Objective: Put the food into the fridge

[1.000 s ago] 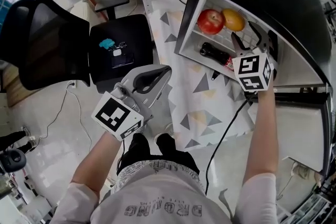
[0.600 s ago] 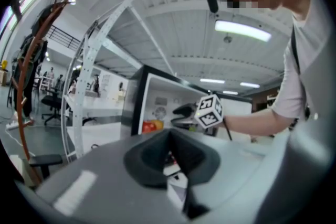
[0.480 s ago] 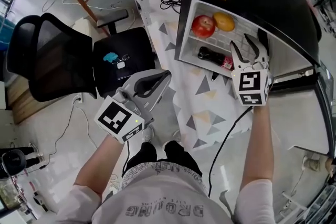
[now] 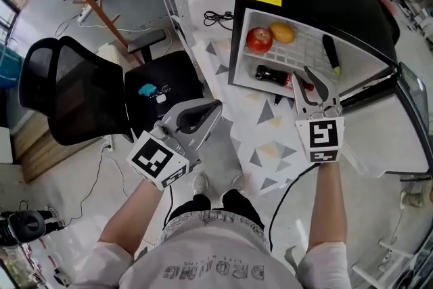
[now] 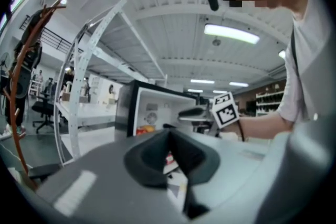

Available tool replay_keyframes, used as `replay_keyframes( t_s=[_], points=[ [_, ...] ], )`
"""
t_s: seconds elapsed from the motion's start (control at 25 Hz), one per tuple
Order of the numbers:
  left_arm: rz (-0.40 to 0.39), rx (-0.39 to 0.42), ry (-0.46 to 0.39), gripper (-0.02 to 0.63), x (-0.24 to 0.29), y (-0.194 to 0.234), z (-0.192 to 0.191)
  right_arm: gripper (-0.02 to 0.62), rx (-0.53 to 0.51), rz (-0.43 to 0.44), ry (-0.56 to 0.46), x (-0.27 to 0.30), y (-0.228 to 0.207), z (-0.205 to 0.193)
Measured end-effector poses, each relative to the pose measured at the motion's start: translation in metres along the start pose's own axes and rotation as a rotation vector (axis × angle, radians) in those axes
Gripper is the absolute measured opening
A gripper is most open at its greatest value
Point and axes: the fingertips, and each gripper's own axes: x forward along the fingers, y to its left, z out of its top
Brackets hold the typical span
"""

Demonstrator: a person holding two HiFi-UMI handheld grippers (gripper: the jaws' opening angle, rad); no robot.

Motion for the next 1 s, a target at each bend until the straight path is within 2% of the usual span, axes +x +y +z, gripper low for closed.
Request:
replay_keyframes(
  t_s=[0.44,1.0],
  points=[
    [-0.076,0.024,-0.005,0.008,-0.030,-0.017,0.006,0.039,0.113,-0.024,-0.050,-0.052,0.038,0.032],
    [-0.144,0.037,0.010,0.008,-0.050,-0.026,0.000,0.017,0.228,-0.033,-0.026,-0.083,0.084,0.025]
  ],
)
